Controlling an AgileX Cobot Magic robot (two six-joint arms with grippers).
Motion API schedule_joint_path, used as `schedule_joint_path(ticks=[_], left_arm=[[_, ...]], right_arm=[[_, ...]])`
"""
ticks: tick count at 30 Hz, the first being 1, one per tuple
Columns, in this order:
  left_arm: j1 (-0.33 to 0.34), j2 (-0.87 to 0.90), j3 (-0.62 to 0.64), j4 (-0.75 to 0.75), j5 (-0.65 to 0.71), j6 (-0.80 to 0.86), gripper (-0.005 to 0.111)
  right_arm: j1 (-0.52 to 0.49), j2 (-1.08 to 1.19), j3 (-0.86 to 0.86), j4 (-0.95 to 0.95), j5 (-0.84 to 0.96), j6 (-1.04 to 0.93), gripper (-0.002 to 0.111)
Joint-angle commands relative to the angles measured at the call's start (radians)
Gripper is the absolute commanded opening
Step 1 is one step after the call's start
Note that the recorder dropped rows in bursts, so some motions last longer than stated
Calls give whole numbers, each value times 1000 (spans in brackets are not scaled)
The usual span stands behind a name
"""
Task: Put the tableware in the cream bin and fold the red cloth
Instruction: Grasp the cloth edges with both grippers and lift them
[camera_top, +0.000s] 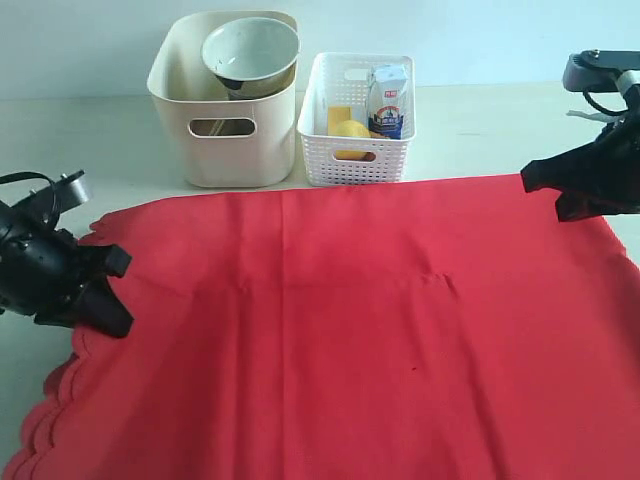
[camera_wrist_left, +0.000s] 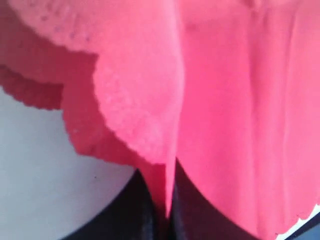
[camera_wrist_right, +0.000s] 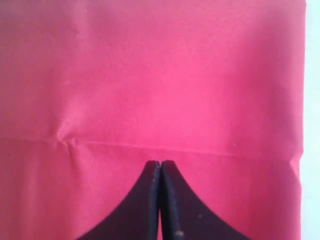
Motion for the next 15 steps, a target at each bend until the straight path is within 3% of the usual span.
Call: schedule_joint_path(ticks=[1,10,15], left_arm=[[24,-57,-9,11,40,2,0],[109,-141,-40,138,177,-83,0],[143,-193,-50,158,200,-99,0]], right_arm=[[-4,47,-8,61,27,-70,0],[105,183,-8,60,-14,-84,0],[113,251,-21,61,-25,-62,0]])
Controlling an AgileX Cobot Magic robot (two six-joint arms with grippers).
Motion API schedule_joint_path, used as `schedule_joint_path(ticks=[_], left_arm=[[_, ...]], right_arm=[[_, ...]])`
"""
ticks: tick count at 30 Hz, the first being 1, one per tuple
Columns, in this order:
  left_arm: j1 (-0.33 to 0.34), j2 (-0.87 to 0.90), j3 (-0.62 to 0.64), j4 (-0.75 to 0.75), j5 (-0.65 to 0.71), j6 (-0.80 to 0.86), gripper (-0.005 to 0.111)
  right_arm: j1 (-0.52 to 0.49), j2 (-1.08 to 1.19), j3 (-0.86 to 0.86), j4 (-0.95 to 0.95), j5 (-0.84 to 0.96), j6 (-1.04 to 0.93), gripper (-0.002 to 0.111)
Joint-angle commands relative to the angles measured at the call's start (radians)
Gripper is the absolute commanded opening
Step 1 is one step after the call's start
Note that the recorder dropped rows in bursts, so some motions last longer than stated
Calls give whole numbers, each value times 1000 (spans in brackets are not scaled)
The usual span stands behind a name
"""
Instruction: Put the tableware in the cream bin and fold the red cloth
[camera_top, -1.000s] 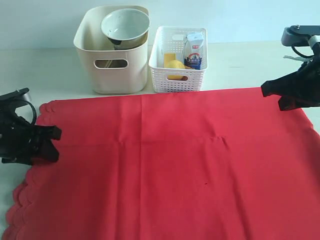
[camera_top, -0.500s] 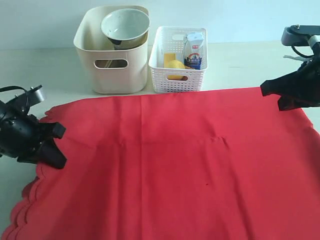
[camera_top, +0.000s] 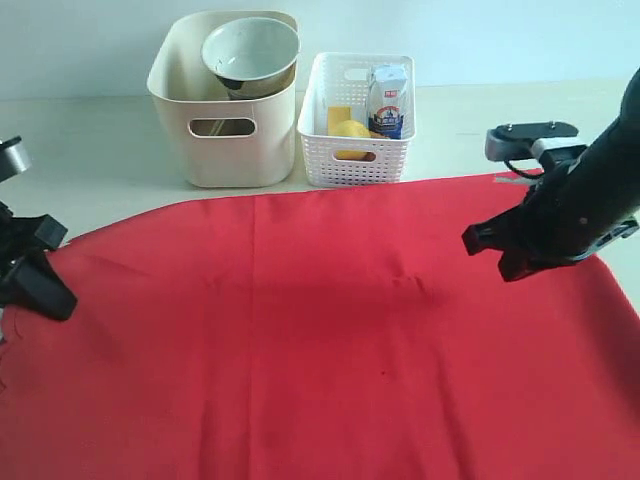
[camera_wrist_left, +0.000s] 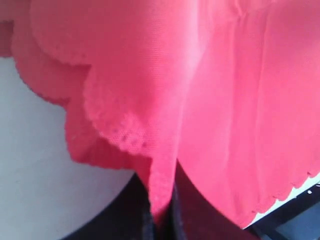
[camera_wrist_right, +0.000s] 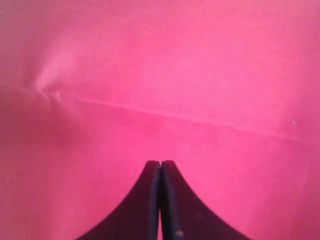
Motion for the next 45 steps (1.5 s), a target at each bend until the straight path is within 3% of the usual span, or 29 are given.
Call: schedule_joint_path(ticks=[1,14,26,37,45], left_arm=[[35,-49,-27,17,49,-22,0],[36,-108,-164,124,163,-144,0],[31,-110,-163,-42,182,-75,0],[-125,-110,-165,-193,186,-31,0],[-226,-107,-245,-369,183,-13,0]], right_arm=[[5,52,-24,1,-13,13,0],[5,103,-35,38,-41,13,0],[62,177,-35,18,-75,13,0],[62,189,-35,13,-83,13,0],[62,189,-35,13,-79,13,0]])
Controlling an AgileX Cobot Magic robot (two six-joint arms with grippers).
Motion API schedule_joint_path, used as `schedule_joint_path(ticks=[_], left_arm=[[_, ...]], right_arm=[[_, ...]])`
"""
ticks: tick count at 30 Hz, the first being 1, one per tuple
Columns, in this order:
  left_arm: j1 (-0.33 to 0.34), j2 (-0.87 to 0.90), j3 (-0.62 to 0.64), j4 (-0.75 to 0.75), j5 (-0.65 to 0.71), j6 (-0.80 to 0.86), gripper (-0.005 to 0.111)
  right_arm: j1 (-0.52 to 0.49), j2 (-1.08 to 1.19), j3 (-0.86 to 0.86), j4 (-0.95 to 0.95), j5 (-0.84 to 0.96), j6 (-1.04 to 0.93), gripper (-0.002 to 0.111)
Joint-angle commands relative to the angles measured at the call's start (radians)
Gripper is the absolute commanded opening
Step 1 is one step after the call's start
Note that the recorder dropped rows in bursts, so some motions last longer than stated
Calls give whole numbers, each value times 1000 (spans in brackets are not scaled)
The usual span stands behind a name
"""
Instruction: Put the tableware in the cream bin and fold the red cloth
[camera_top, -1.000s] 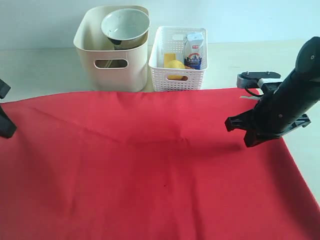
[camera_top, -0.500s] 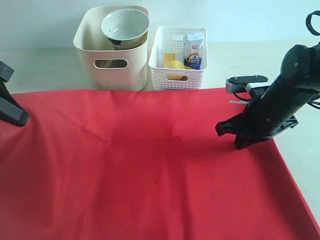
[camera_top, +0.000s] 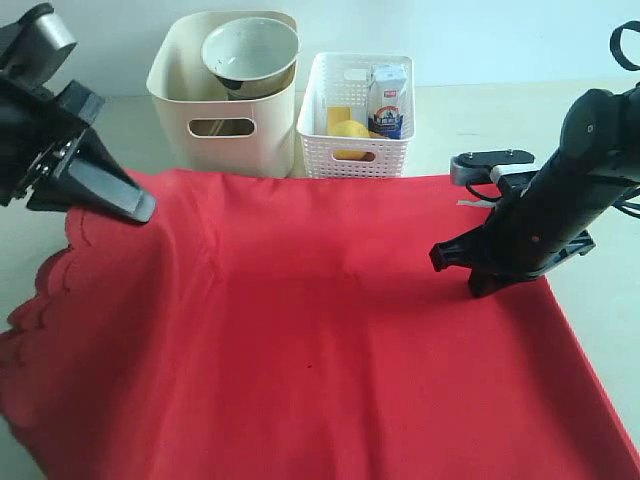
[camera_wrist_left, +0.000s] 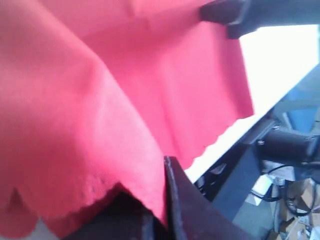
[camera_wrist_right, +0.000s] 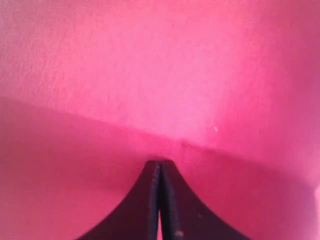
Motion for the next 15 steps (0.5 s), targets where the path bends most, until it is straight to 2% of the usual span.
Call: schedule_joint_path(ticks=[1,5,15], left_arm=[[-57,-6,-51,-146,-8,28,0],[-116,24,-78,-246,-23,51,0],[-271,195,-146,-345,-108,100,0]], right_arm=[[4,30,10,-13,-9,-2,0],[4,30,10,-13,-5,-2,0],[4,30,10,-13,3,-2,0]])
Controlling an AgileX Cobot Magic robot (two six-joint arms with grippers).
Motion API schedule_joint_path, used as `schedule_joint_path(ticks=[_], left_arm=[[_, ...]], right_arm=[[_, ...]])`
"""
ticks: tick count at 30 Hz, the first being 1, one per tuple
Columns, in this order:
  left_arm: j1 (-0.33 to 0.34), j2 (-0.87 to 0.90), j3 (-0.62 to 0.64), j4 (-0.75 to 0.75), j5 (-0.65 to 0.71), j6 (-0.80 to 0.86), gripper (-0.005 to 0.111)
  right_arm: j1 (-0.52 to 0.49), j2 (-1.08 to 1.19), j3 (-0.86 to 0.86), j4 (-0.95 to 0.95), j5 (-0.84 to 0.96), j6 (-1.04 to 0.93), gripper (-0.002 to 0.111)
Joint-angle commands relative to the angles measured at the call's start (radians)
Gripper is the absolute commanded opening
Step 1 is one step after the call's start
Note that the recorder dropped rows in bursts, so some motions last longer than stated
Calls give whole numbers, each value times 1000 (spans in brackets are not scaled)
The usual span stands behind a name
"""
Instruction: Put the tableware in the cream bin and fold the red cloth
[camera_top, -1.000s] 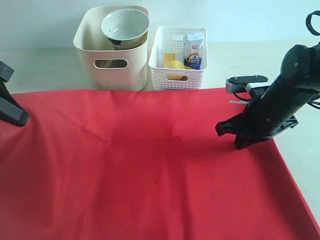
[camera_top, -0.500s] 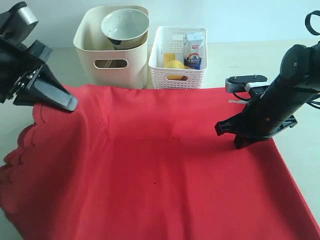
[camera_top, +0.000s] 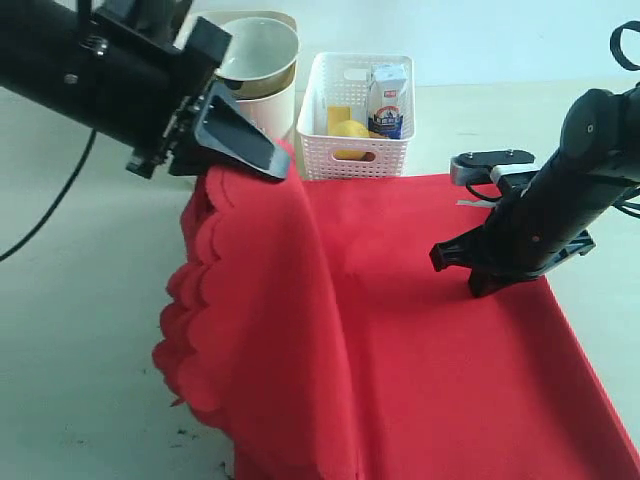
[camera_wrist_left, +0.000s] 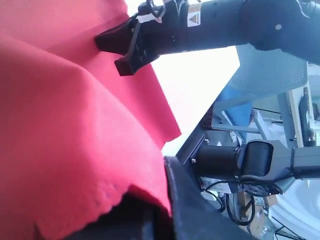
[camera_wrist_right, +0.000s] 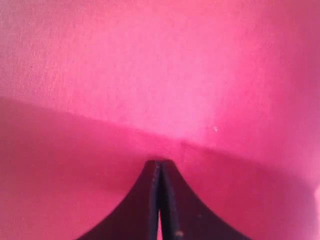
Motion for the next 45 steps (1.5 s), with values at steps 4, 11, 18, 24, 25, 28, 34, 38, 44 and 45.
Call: schedule_joint_path(ticks=[4,11,18,24,25,28,34,38,44,45], left_arm=[[-78,138,-65,-145,-37,78,0],[-115,260,-131,-235,-47,110,0],[-145,342,-197,-279,-60,125,0],[-215,425,-241,-301,-187,128,12],[-227,438,-250,-301,-205,144,18],[-258,481,-285,-311,-218,211,41],[-295,520,-374,-228,-161,383,65],[-256,465,-382,40,-95,270,64],[-214,433,-380,434,-80,-29,64],[-206,433,-366,451,-91,-44,64]], right_arm=[[4,25,-7,-13,26,-2,0],[4,-91,-102,-214,191,135,0],[4,-280,-196,-660,405,421,0],[4,-311,-196,-596,344,405,0],[4,-311,-196,-587,340,397,0],[4,-311,-196,-566,321,386,0],[4,-313,-196,-559,313,384,0],[4,-313,-196,-509,311,338,0],[4,-313,-196,-504,307,338,0],[4,-313,-196,-504,307,338,0]])
